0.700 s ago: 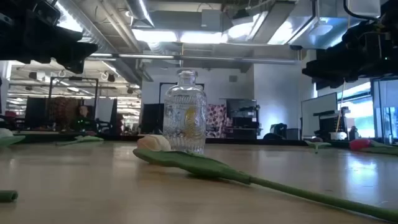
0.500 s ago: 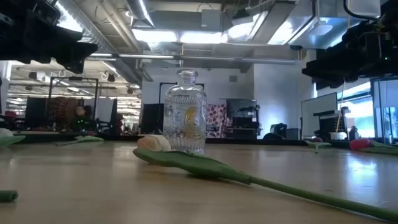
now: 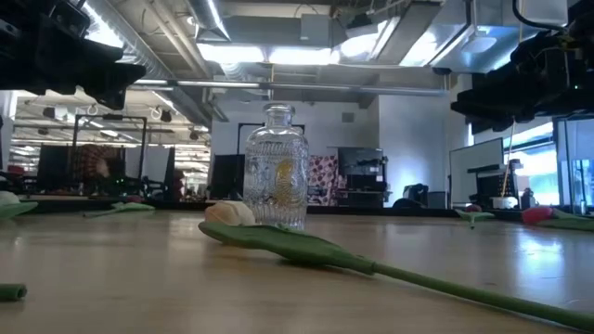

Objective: Sort flowers into vase by color

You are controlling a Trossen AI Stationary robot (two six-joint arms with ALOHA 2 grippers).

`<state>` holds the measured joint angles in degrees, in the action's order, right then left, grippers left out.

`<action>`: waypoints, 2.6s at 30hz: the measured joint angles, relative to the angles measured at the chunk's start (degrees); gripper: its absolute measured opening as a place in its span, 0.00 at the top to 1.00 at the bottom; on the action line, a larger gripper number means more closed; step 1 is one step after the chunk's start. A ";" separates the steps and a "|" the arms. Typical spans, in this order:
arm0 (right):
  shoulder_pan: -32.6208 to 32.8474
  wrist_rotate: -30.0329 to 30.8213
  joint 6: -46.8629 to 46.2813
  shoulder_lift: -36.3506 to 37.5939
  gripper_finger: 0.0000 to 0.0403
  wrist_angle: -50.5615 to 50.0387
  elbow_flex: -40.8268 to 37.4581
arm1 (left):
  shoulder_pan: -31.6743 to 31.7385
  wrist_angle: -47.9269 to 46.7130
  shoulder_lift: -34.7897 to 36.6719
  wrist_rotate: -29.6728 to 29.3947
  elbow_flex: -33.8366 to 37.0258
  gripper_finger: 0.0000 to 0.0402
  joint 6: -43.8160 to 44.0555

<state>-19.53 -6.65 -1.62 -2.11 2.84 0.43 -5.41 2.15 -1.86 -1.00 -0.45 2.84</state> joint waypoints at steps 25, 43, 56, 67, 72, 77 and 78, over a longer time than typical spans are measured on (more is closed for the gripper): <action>0.00 0.01 -0.01 0.00 0.55 -0.01 -0.02 | 0.00 0.00 0.01 -0.01 0.02 0.53 -0.01; 0.02 1.39 8.69 0.00 0.55 0.28 -0.01 | -0.02 0.00 0.01 0.01 0.00 0.53 -0.01; 0.04 -2.52 -16.14 -0.02 0.55 1.62 0.04 | 0.00 -0.02 0.00 0.00 0.01 0.53 0.01; 0.04 4.01 -17.44 -5.60 0.55 16.26 0.04 | -0.01 0.00 0.00 0.00 0.02 0.53 0.01; 0.07 12.29 -17.52 -16.60 0.55 20.44 0.23 | -0.01 -0.02 0.01 0.00 0.01 0.53 0.00; 0.00 25.78 -22.89 -32.52 0.54 17.63 5.02 | -0.01 0.00 0.00 0.00 0.01 0.53 -0.01; 0.00 27.88 -23.82 -35.44 0.54 16.28 6.96 | 0.00 0.00 0.00 -0.01 0.00 0.53 -0.01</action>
<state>-19.53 21.23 -25.44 -37.55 19.12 7.39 -5.42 2.15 -1.85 -1.02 -0.45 2.84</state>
